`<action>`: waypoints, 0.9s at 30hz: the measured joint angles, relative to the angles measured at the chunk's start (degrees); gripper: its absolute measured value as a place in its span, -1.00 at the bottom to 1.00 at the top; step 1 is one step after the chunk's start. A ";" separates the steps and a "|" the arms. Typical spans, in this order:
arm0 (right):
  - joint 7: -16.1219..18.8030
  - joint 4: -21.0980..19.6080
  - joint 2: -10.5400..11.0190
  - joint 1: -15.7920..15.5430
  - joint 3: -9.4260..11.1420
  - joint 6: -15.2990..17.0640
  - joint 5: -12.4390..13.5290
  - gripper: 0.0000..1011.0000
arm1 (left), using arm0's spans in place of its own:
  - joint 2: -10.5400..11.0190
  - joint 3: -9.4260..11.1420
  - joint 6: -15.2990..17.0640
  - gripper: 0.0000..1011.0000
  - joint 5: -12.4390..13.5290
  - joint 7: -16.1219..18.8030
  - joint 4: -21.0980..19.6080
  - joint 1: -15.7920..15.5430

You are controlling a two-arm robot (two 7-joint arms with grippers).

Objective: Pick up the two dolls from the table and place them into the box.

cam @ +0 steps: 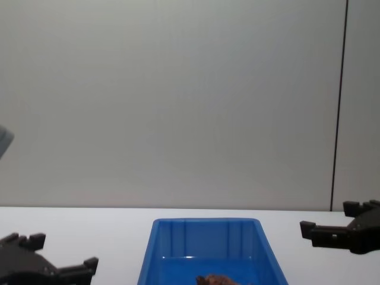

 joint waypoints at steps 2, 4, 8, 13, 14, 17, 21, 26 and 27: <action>0.00 -0.02 0.01 -0.01 0.02 -0.01 0.02 0.98 | -0.37 -0.04 -0.67 0.98 -0.08 -1.51 1.78 -0.53; 0.00 -0.03 0.02 -0.02 0.02 -0.02 0.02 0.98 | -0.91 -0.04 -1.47 0.98 -0.11 -3.31 3.73 -1.20; 0.00 -0.03 0.04 -0.04 0.02 -0.02 0.02 0.98 | -2.05 -0.03 -2.82 0.98 -0.11 -6.12 7.28 -2.69; 0.00 -0.04 0.06 -0.05 0.02 -0.02 0.02 0.98 | -3.48 0.16 -4.38 0.98 0.00 -9.08 11.56 -4.46; 0.00 -0.04 0.07 -0.06 0.02 -0.02 0.02 0.98 | -3.90 0.22 -4.91 0.98 0.11 -9.99 12.70 -4.95; 0.00 -0.03 0.07 -0.06 0.02 -0.02 0.02 0.98 | -4.74 0.35 -5.59 0.98 0.33 -11.30 14.92 -5.98; 0.00 -0.04 0.07 -0.06 0.02 -0.02 0.02 0.98 | -5.60 0.49 -6.01 0.98 0.64 -13.01 17.28 -7.10; 0.00 -0.03 0.07 -0.06 0.02 -0.02 0.02 0.98 | -6.42 0.64 -6.01 0.98 0.96 -14.70 19.54 -8.16; 0.00 -0.04 0.07 -0.06 0.02 -0.02 0.02 0.98 | -6.63 0.66 -5.90 0.98 1.05 -15.33 20.17 -8.45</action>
